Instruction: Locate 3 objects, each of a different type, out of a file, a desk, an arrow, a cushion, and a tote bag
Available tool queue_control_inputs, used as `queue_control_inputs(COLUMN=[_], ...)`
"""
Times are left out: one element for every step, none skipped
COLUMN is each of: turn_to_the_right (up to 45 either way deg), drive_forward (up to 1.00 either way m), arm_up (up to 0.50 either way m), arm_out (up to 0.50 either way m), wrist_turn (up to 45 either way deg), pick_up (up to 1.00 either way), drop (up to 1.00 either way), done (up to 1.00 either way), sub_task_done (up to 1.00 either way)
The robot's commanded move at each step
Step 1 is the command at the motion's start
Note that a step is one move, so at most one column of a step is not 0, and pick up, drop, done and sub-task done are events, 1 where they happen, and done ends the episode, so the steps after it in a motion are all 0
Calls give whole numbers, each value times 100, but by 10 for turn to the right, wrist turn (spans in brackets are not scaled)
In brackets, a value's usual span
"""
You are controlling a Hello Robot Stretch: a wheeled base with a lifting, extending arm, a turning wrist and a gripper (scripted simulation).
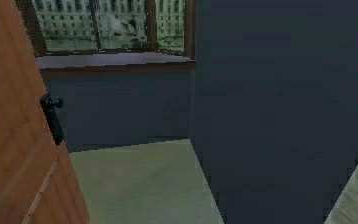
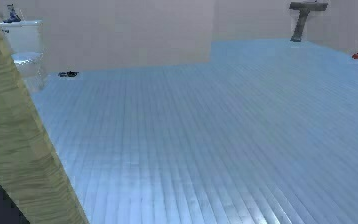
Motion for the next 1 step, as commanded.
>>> queue_control_inputs(turn_to_the_right=[-90], drive_forward=[0], arm_up=[0], arm_out=[0], wrist_turn=[0], pick_up=[0], drop=[0], done=[0], sub_task_done=[0])
